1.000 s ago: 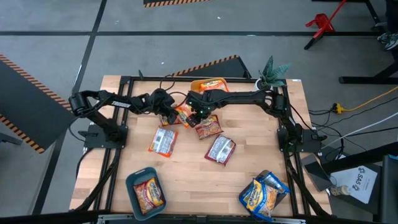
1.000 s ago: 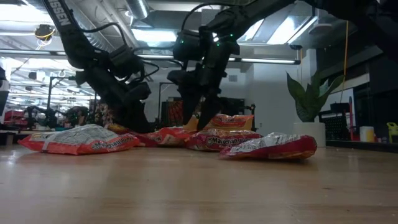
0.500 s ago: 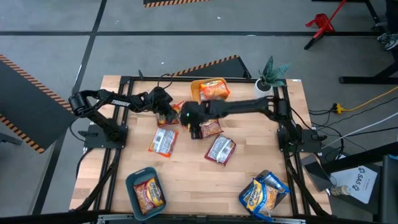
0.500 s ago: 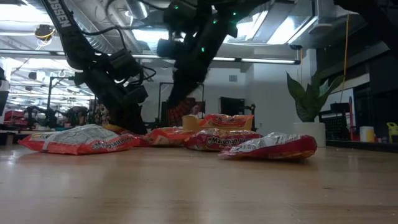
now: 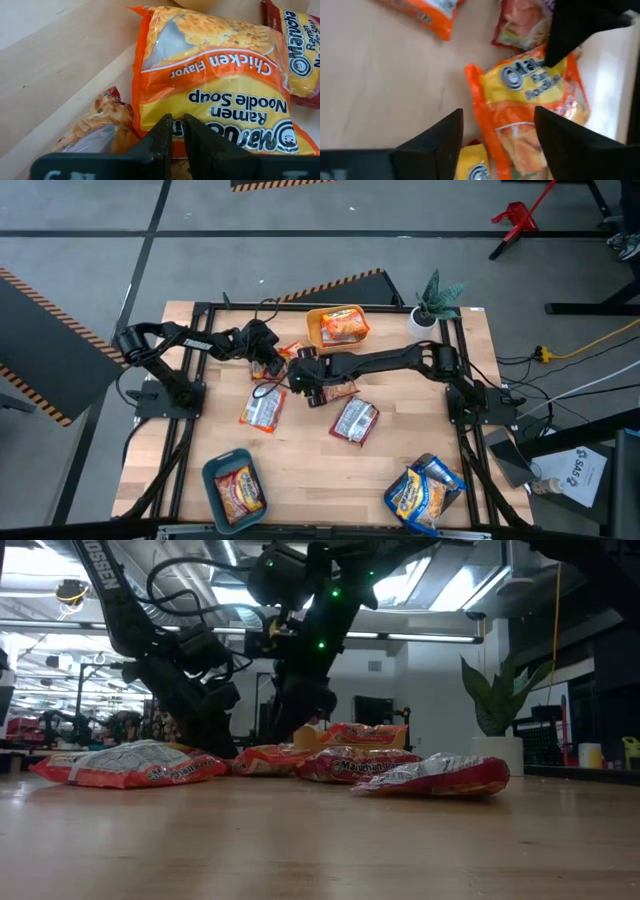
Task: Sort Maruchan noodles
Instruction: Put the orange noodle pack into the yellow bin
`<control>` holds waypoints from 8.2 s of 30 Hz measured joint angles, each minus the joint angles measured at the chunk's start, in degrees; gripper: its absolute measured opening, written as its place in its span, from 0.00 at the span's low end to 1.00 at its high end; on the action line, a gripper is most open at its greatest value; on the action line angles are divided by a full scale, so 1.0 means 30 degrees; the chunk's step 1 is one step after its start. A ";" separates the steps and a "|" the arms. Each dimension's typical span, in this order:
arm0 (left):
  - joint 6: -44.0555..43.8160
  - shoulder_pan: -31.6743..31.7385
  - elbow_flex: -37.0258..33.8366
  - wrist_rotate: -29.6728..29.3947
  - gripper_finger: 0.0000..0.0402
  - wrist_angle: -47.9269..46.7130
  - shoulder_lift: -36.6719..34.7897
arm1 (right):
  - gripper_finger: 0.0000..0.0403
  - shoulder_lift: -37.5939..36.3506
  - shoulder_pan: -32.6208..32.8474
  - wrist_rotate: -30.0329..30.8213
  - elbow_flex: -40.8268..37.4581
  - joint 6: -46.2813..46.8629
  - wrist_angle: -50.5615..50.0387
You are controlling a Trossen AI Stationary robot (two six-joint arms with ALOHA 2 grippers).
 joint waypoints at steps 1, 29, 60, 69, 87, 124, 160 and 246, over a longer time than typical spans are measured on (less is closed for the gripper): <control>-0.0082 0.0003 0.0000 0.0008 0.11 0.0000 0.0000 | 0.61 0.0000 -0.0036 0.0019 0.0000 -0.0146 0.0110; -0.0331 -0.0034 -0.0007 0.0710 0.11 -0.0015 0.0015 | 0.83 0.2376 -0.0986 0.1930 -0.0008 -0.1356 0.2330; -0.2991 -0.0077 0.0277 0.1752 0.11 -0.5380 -0.9711 | 0.01 0.2032 0.1044 0.5620 0.0181 -0.1202 0.1894; -0.3565 -0.0063 0.0299 0.1176 0.11 -0.5724 -1.2487 | 0.00 0.1255 0.0910 0.5552 0.4644 -0.0348 0.0751; -0.3915 -0.0050 0.0335 0.0972 0.11 -0.6344 -1.4200 | 0.00 0.1211 -0.3052 0.3838 1.1038 0.7181 -1.0775; -0.3828 -0.0052 0.0335 0.0288 0.11 -0.6623 -1.4190 | 0.00 -0.0313 -0.5997 0.0305 1.0812 1.4676 -1.2249; -0.3813 -0.0053 0.0335 -0.0355 0.11 -0.6645 -1.4163 | 0.00 0.0515 -0.6604 -0.1775 1.0831 1.9806 -1.1080; -0.2240 -0.0055 0.0357 -0.1051 0.18 -0.7831 -1.4163 | 0.44 -0.0481 -0.6591 -0.4704 1.0819 1.2994 -1.4255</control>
